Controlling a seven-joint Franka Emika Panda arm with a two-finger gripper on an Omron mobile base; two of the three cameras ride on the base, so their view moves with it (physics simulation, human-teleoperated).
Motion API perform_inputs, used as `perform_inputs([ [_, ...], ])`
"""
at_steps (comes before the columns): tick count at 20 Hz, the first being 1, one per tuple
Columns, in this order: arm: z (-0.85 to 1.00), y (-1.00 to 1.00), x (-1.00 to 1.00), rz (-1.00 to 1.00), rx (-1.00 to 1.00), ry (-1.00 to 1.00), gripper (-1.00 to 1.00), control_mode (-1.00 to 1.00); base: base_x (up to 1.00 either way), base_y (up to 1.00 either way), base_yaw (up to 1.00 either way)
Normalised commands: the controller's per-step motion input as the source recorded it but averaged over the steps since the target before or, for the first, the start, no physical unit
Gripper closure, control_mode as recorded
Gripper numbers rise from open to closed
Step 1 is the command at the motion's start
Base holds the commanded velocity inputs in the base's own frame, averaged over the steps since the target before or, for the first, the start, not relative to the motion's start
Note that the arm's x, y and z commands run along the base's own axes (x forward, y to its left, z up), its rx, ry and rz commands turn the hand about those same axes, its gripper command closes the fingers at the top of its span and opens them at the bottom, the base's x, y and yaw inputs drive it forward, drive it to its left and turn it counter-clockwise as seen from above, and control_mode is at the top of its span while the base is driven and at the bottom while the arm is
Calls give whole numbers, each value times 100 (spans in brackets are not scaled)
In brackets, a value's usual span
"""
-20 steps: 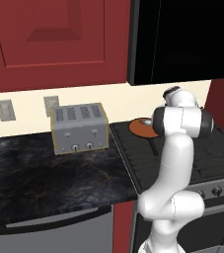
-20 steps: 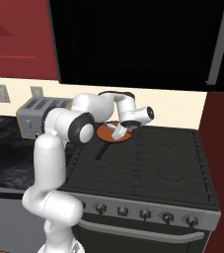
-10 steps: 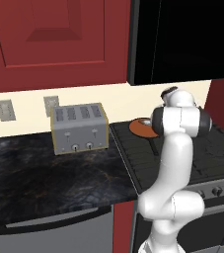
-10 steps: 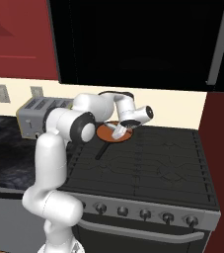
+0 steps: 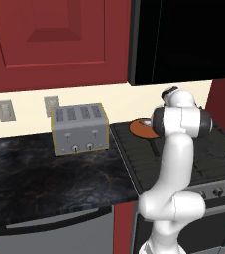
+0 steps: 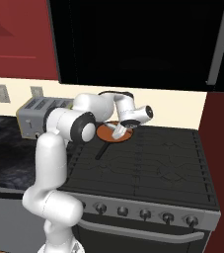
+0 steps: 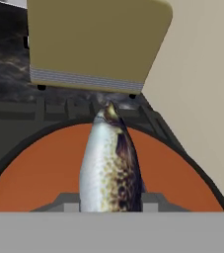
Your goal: Retrieve the fish from the fridge and place it on the saucepan with marinade on the stove.
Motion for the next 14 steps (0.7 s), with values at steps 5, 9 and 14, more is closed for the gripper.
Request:
perform_inputs([
  [5,0,3,0,0,0,0,100,-100,0,0,0],
  [9,0,5,0,0,-1,0,100,-100,0,0,0],
  [14,0,7,0,0,-3,0,100,-100,0,0,0],
])
